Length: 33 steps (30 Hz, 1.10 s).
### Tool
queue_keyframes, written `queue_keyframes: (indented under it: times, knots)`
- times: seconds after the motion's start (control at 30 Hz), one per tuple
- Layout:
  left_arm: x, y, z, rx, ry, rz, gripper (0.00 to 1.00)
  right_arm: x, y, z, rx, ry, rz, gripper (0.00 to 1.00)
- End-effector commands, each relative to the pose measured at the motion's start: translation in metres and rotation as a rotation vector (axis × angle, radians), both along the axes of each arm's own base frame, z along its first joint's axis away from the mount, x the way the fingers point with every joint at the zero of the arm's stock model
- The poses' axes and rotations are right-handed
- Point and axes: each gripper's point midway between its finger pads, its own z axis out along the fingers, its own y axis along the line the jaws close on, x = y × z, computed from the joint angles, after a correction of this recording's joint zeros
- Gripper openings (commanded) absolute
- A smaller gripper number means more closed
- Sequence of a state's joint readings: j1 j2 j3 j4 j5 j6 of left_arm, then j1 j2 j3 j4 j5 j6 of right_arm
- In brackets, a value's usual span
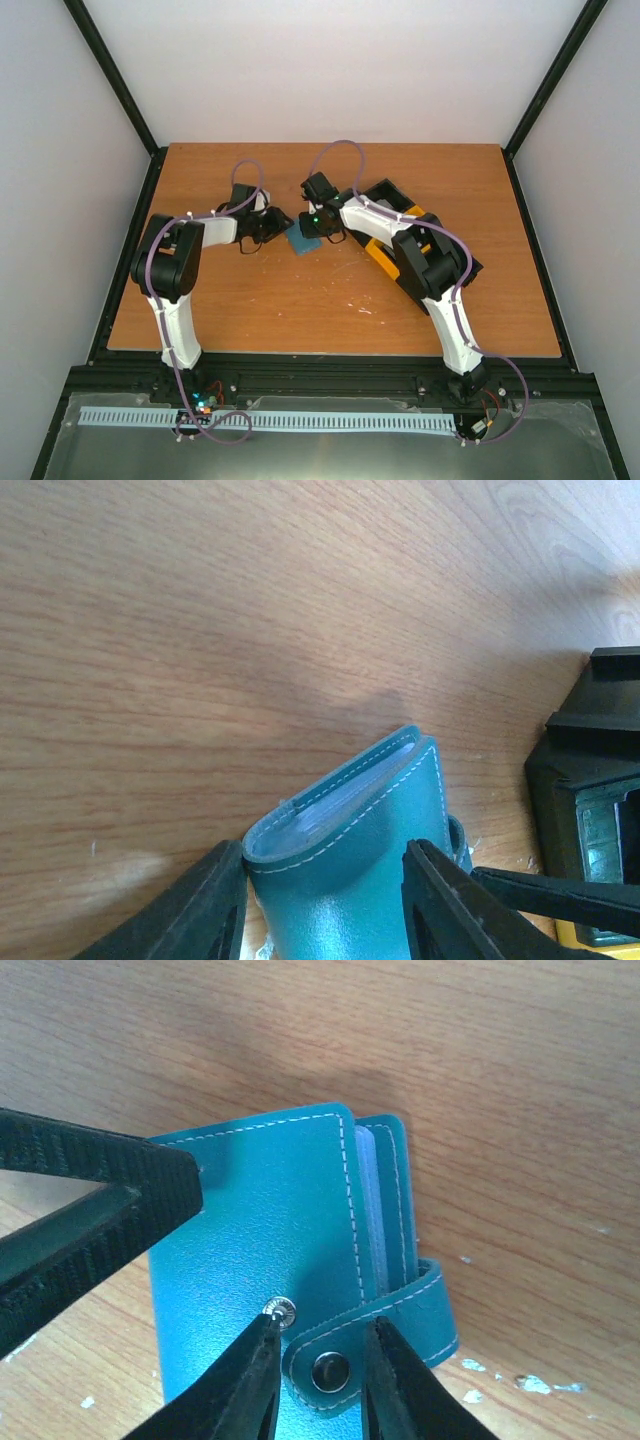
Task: Put the credit cards into the card holder
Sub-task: Close the card holder at the center of the board.
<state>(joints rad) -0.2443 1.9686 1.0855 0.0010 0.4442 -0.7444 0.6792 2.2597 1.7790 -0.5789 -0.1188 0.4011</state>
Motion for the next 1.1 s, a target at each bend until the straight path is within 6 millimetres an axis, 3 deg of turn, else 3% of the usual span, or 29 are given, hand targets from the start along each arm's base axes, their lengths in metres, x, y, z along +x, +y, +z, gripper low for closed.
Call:
queue_keyframes:
  times: [0.0,0.37,0.73,1.07]
  knots:
    - [-0.047,0.015,-0.067,0.121,0.233,-0.004,0.45,-0.001,0.007,0.009,0.051,0.009,0.01,0.25]
    - [-0.046,0.012,-0.068,0.126,0.231,-0.012,0.45,-0.003,-0.004,-0.004,-0.098,-0.031,0.086,0.32]
    - [-0.048,0.006,-0.066,0.09,0.233,-0.024,0.45,-0.012,0.004,-0.019,-0.18,-0.052,0.163,0.42]
    - [-0.049,0.006,-0.067,0.093,0.231,-0.031,0.45,0.003,0.006,0.02,-0.145,-0.133,0.086,0.28]
